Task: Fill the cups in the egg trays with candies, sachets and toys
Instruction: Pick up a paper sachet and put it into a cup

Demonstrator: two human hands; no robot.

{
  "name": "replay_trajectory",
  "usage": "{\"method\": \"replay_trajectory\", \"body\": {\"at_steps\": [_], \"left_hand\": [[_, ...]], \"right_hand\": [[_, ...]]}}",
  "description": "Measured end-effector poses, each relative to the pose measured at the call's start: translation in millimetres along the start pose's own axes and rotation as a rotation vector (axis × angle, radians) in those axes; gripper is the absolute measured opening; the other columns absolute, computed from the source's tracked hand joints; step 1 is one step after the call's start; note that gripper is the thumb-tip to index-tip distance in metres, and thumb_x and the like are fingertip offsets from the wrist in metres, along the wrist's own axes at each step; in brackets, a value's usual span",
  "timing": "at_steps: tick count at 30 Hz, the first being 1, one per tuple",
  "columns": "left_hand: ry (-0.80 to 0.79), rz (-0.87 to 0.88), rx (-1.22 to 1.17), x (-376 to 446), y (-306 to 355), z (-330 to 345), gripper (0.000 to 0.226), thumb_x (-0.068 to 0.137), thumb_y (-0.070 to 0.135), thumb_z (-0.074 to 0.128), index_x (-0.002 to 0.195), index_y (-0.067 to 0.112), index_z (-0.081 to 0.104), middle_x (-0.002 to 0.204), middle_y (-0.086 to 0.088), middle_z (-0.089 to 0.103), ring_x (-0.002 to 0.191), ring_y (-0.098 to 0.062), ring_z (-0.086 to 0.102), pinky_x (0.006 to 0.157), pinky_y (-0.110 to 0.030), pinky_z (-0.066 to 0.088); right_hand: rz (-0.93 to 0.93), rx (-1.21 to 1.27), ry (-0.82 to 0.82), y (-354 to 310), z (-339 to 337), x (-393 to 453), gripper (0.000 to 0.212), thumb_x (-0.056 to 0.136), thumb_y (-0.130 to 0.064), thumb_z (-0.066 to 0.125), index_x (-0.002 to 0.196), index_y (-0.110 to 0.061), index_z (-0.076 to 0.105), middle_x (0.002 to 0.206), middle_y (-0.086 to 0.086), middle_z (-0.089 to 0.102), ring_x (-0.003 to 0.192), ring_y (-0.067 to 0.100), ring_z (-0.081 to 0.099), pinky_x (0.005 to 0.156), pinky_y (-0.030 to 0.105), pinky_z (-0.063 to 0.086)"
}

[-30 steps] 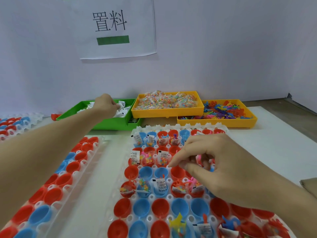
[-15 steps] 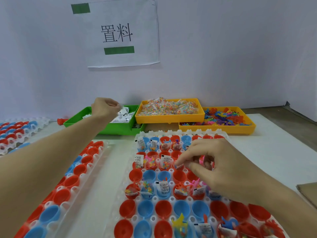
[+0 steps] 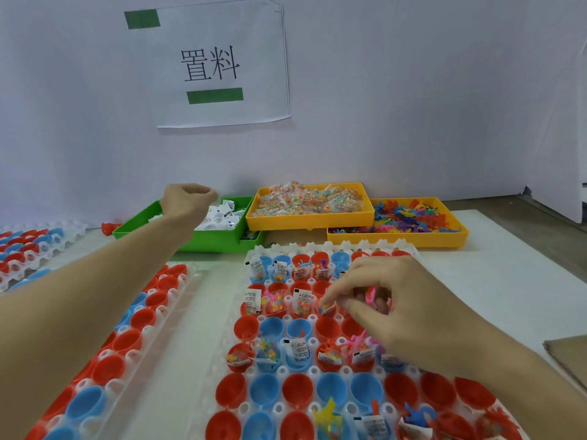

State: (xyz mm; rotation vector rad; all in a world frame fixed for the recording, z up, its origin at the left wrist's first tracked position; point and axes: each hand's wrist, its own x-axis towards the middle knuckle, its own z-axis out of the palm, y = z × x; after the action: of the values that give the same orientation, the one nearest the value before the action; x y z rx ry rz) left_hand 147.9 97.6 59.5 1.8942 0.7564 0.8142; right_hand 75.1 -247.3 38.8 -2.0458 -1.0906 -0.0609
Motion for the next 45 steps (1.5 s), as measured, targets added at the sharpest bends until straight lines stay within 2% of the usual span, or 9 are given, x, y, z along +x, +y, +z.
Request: {"method": "replay_trajectory", "body": {"at_steps": [5,10,15,24,26,30,37,42,45], "left_hand": [[0.042,0.285,-0.002,-39.5,25.5,-4.0,0.003,0.087,0.019,0.072,0.086,0.017,0.073,0.083,-0.006,0.074,0.063,-0.011,0.064,0.061,-0.024,0.051],[-0.034,0.66,-0.049,-128.2,41.7,-12.3,0.015,0.085,0.005,0.068,0.083,0.017,0.077,0.072,0.007,0.071,0.059,0.002,0.062,0.064,-0.011,0.05],[-0.148,0.853,-0.079,-198.6,29.7,-15.9,0.023,0.08,-0.008,0.071,0.085,0.013,0.08,0.081,0.0,0.071,0.068,-0.009,0.063,0.067,-0.016,0.053],[-0.198,1.104,0.036,-219.7,7.0,-17.1,0.016,0.083,0.001,0.071,0.094,0.008,0.08,0.087,-0.006,0.069,0.074,-0.015,0.065,0.068,-0.019,0.052],[-0.239,1.081,0.005,-219.2,5.4,-18.5,0.018,0.083,0.002,0.073,0.098,0.009,0.079,0.092,-0.004,0.07,0.08,-0.014,0.067,0.073,-0.023,0.055],[-0.373,0.853,-0.184,-220.2,5.3,-21.4,0.019,0.083,0.008,0.071,0.101,0.012,0.078,0.096,0.003,0.07,0.087,-0.012,0.068,0.076,-0.025,0.057],[-0.548,0.391,-0.45,-220.8,5.9,-20.0,0.032,0.081,-0.002,0.076,0.099,0.024,0.073,0.088,0.002,0.072,0.076,-0.014,0.07,0.072,-0.023,0.057],[-0.573,0.294,-0.455,-220.8,5.7,-19.5,0.031,0.079,-0.001,0.078,0.096,0.025,0.072,0.077,-0.009,0.069,0.073,-0.024,0.07,0.072,-0.038,0.061],[-0.584,0.301,-0.447,-221.0,6.0,-20.6,0.03,0.079,-0.002,0.078,0.094,0.022,0.071,0.076,-0.007,0.07,0.07,-0.018,0.07,0.068,-0.033,0.06]], "right_hand": [[0.088,0.046,0.108,2.5,0.0,1.3,0.022,0.093,-0.015,0.067,0.094,-0.034,0.078,0.08,-0.024,0.067,0.071,-0.005,0.06,0.061,0.007,0.044],[0.185,0.163,0.125,-1.7,2.6,3.1,0.015,0.094,-0.032,0.06,0.095,-0.035,0.075,0.079,-0.016,0.072,0.074,0.005,0.069,0.068,0.021,0.056],[0.307,0.546,-0.028,-13.1,3.4,2.5,0.041,0.082,-0.063,0.053,0.095,-0.031,0.077,0.088,0.0,0.077,0.079,0.016,0.075,0.057,0.018,0.051],[0.359,0.686,0.004,-10.1,7.9,4.3,0.027,0.08,-0.041,0.065,0.092,-0.021,0.079,0.091,0.007,0.077,0.077,0.015,0.073,0.057,0.016,0.051],[0.359,0.701,0.02,-10.3,8.7,4.3,0.024,0.081,-0.037,0.066,0.091,-0.021,0.08,0.09,0.008,0.078,0.079,0.017,0.075,0.058,0.015,0.052],[0.362,0.669,0.076,-8.8,8.8,4.0,0.014,0.091,-0.021,0.065,0.088,-0.019,0.079,0.087,0.009,0.077,0.08,0.021,0.076,0.059,0.015,0.053],[0.234,0.418,0.125,-10.0,8.7,2.9,0.011,0.092,-0.014,0.067,0.087,-0.017,0.076,0.076,0.002,0.076,0.072,0.015,0.075,0.064,0.018,0.057],[0.186,0.359,0.159,-9.3,12.6,2.1,0.01,0.091,-0.016,0.069,0.088,-0.023,0.075,0.074,-0.002,0.076,0.068,0.012,0.074,0.063,0.017,0.056],[0.151,0.281,0.172,-8.0,14.9,1.5,0.008,0.089,-0.017,0.071,0.089,-0.024,0.076,0.075,-0.007,0.075,0.069,0.01,0.073,0.065,0.017,0.056]]}}
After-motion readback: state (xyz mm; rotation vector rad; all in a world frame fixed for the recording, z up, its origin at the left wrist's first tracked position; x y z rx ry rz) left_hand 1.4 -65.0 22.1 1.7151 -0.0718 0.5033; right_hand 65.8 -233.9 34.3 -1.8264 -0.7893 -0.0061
